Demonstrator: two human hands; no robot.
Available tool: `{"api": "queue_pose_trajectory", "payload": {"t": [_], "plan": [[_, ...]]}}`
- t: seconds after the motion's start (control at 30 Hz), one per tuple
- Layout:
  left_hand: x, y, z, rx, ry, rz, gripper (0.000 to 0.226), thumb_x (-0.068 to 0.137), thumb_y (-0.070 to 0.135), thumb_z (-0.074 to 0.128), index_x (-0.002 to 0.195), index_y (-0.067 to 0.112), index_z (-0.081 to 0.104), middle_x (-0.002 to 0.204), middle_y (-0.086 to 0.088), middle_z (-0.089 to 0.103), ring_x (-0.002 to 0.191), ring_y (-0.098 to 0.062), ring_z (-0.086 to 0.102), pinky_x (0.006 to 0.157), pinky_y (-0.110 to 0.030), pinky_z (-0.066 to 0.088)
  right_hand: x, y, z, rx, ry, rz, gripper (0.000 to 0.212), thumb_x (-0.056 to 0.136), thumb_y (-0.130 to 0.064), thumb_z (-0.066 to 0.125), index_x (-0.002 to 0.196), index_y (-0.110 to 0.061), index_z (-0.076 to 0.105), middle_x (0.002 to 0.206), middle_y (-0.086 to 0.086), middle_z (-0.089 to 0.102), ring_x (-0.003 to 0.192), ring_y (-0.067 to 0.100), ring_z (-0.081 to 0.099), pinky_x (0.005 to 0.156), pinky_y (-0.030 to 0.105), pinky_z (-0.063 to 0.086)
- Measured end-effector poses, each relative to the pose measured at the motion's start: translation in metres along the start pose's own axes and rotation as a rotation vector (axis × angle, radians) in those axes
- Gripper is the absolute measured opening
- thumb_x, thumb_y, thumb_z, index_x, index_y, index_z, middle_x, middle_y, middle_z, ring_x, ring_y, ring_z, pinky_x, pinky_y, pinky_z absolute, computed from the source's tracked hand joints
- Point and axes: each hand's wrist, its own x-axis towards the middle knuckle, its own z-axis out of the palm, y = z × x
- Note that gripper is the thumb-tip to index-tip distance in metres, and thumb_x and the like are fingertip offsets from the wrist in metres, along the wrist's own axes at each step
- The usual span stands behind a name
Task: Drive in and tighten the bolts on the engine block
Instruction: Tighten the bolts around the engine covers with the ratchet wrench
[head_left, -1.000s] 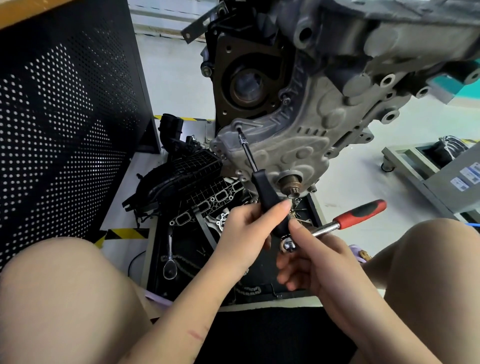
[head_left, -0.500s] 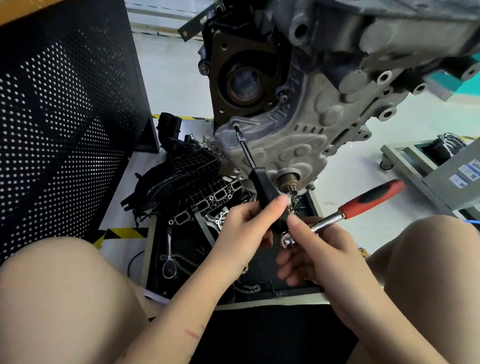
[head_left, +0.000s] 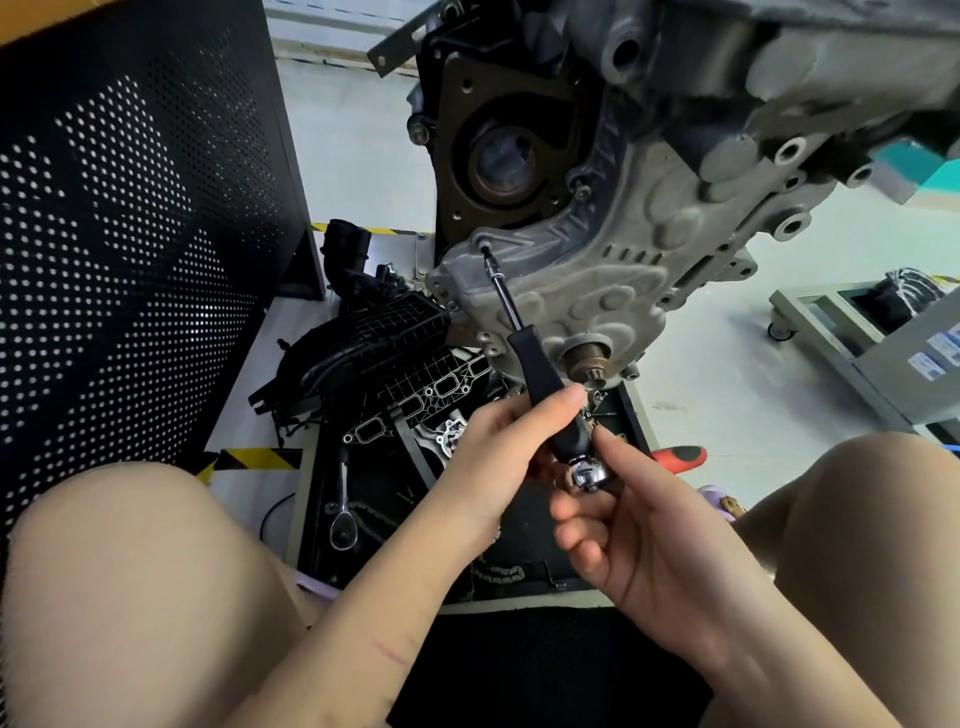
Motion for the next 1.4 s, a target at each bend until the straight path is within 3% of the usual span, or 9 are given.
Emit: {"api": "queue_pose_trajectory", "payload": {"t": [0.3,0.47,0.57,0.7,0.9,1.03,1.17,1.3,1.4], "plan": [[0.0,-0.003,0.001,0.115,0.1,0.04,0.023,0.066,0.038,0.074,0.053,0.021,0.066,0.053,0.002,0.055,0.052,-0.012,0.049,0.05,-0.016,0.039,-0.003,0.008,0.002,-0.404,0.121,-0.407,0.038,0.07,-0.037,0.057,0.079,0.0,0.055,0.048,0.008,0.059,0.038,0.018,0.055,0.036,0.022,0.044],[-0.003,0.001,0.005,0.119,0.148,0.094,0.073,0.053,0.054,0.067,0.091,-0.009,0.062,0.085,-0.025,0.058,0.077,-0.025,0.052,0.075,-0.037,0.039,-0.002,0.011,-0.002,-0.88,0.25,-0.721,0.03,0.07,-0.055,0.055,0.078,-0.025,0.056,0.06,-0.004,0.063,0.053,0.019,0.061,0.053,0.04,0.053],[-0.003,0.001,0.003,0.156,0.135,0.081,0.069,0.054,0.055,0.066,0.087,-0.005,0.063,0.083,-0.026,0.06,0.074,-0.022,0.055,0.073,-0.035,0.041,-0.002,0.011,0.0,-0.846,0.235,-0.711,0.038,0.066,-0.057,0.053,0.08,-0.022,0.056,0.059,-0.001,0.063,0.05,0.02,0.061,0.05,0.038,0.053],[-0.001,0.003,0.0,0.143,0.093,0.005,0.03,0.064,0.049,0.065,0.064,0.02,0.07,0.066,-0.004,0.06,0.061,-0.015,0.054,0.058,-0.023,0.042,-0.002,0.008,0.0,-0.471,0.131,-0.473,0.036,0.067,-0.038,0.059,0.079,-0.004,0.056,0.05,0.007,0.06,0.039,0.019,0.056,0.036,0.023,0.045],[-0.001,0.005,-0.002,0.061,0.034,-0.023,0.026,0.069,0.041,0.06,0.06,0.018,0.067,0.061,-0.001,0.06,0.054,-0.016,0.05,0.054,-0.025,0.04,-0.003,0.001,-0.002,-0.138,0.04,-0.2,0.034,0.067,-0.034,0.058,0.048,-0.007,0.065,0.05,0.016,0.058,0.034,0.017,0.054,0.032,0.017,0.041],[0.0,0.004,-0.002,0.05,0.022,0.009,0.024,0.068,0.037,0.06,0.055,0.018,0.066,0.056,0.002,0.059,0.048,-0.01,0.048,0.047,-0.017,0.04,-0.002,-0.002,-0.002,0.028,0.018,-0.069,0.033,0.063,-0.034,0.057,0.057,-0.004,0.067,0.047,0.011,0.056,0.03,0.013,0.051,0.029,0.012,0.037],[0.0,0.002,-0.001,0.079,0.077,0.039,0.025,0.067,0.036,0.061,0.062,0.013,0.058,0.054,0.001,0.05,0.044,-0.007,0.044,0.044,-0.014,0.037,-0.003,-0.001,0.001,-0.081,0.039,-0.123,0.036,0.064,-0.036,0.055,0.048,-0.007,0.069,0.046,0.011,0.057,0.032,0.013,0.052,0.031,0.014,0.039],[0.0,-0.001,-0.002,0.2,0.124,0.089,0.031,0.067,0.043,0.064,0.061,0.014,0.059,0.051,0.002,0.046,0.043,-0.005,0.042,0.047,-0.015,0.035,-0.004,0.003,0.0,-0.319,0.115,-0.329,0.036,0.067,-0.036,0.058,0.078,-0.002,0.054,0.049,0.011,0.059,0.037,0.018,0.055,0.034,0.021,0.043],[0.0,-0.002,-0.002,0.282,0.147,0.115,0.034,0.059,0.056,0.063,0.054,0.022,0.06,0.053,0.0,0.047,0.046,-0.007,0.043,0.048,-0.017,0.035,-0.003,0.005,-0.001,-0.636,0.2,-0.564,0.022,0.074,-0.038,0.063,0.083,-0.018,0.058,0.051,0.006,0.06,0.041,0.02,0.057,0.039,0.026,0.047]]}}
